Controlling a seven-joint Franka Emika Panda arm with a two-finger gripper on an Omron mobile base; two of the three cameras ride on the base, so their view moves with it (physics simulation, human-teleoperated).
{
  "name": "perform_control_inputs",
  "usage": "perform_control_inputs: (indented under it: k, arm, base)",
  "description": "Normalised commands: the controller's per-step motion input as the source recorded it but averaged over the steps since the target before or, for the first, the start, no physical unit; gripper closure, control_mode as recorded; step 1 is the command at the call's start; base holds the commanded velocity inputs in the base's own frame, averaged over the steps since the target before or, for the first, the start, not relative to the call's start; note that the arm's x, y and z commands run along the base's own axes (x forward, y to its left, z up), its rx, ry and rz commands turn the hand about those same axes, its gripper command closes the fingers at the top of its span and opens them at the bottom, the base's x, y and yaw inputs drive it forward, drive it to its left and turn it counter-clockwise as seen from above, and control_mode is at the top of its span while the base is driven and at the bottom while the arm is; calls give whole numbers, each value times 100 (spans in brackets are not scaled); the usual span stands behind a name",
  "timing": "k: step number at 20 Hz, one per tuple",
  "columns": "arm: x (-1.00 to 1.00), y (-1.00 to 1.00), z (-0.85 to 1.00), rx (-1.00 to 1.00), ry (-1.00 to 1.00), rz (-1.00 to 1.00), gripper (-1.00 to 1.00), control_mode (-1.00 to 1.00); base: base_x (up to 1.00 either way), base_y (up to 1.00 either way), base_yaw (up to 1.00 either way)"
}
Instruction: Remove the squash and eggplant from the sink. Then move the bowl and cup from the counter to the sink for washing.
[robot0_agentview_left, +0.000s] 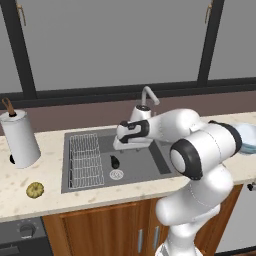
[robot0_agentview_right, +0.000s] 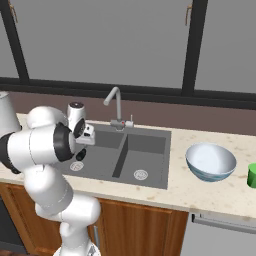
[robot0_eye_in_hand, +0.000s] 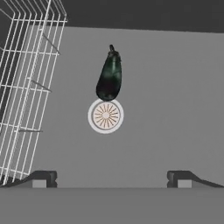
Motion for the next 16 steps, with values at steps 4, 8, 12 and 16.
perform_control_inputs:
  k: [4, 8, 12, 16]
  arm:
    - [14, 0, -16, 0, 1, -2, -100, -100]
    - [10, 0, -17, 0, 0, -5, -100, -100]
    - [10, 0, -17, 1, 0, -4, -100, -100]
    - [8, 0, -16, 0, 0, -3, -100, -100]
  base:
    - [0, 0, 0]
    - [0, 0, 0]
    - [0, 0, 0]
    - [0, 0, 0]
